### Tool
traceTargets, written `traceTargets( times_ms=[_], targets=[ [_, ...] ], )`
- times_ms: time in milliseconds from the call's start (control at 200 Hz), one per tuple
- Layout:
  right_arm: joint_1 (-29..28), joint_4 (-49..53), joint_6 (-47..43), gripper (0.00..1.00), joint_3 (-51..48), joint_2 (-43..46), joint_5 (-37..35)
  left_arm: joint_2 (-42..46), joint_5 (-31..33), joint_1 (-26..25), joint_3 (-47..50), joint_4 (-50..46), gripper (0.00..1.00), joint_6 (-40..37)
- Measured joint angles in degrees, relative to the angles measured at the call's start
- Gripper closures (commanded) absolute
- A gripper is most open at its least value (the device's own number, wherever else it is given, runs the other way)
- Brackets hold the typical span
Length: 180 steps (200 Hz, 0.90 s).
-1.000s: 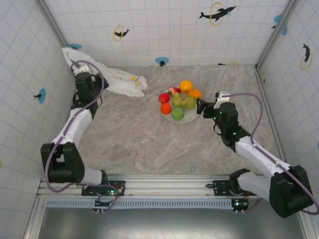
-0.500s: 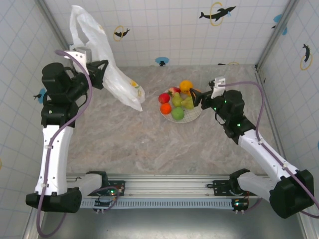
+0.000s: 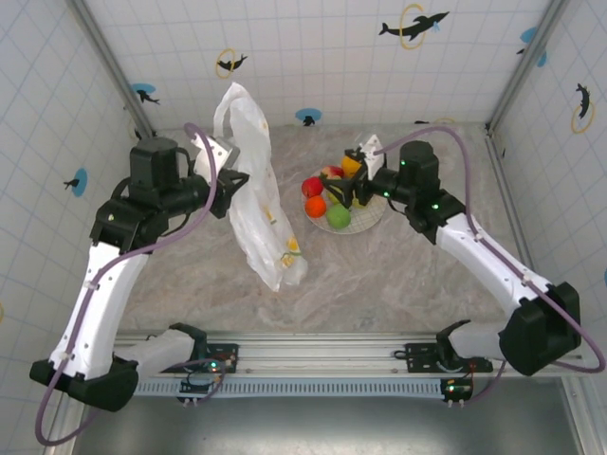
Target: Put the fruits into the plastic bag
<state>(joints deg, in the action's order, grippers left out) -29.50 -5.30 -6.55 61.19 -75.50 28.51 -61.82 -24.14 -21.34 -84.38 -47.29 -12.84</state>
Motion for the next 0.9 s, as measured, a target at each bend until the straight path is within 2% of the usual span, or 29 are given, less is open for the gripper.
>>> traceTargets(
  times_ms=[225,575,631,751,806,851,901],
  targets=[
    [-3.17,2.38,-6.45,0.0,8.48,-11.61,4.72,3.48,-0.5,0.0,3.78,0.59,1.0,-5.46],
    [-3.91,6.99,-11.67,0.02,20.63,-25.16,15.87,5.46,-3.26,0.0,11.72,4.9,1.0,-12.33],
    [-4.17,9.14,-12.87,0.13,22.51,-26.99,17.51,5.57,-3.3,0.0,11.96,5.86,1.0,-12.9],
    [-4.63,14.16,-16.04,0.47,25.83,-29.97,21.38,5.68,-2.08,0.0,13.2,8.04,1.0,-13.42],
    [-4.63,16.11,-16.15,0.66,25.97,-30.27,22.75,5.68,-1.03,0.0,14.03,9.07,1.0,-13.73],
    [-4.66,17.05,-16.87,0.85,25.97,-30.34,24.04,5.68,-0.17,0.0,14.75,9.88,1.0,-13.79],
    [-4.66,18.05,-16.85,1.0,25.97,-30.34,25.05,5.62,1.09,0.0,15.52,10.82,1.0,-13.75]
  ],
)
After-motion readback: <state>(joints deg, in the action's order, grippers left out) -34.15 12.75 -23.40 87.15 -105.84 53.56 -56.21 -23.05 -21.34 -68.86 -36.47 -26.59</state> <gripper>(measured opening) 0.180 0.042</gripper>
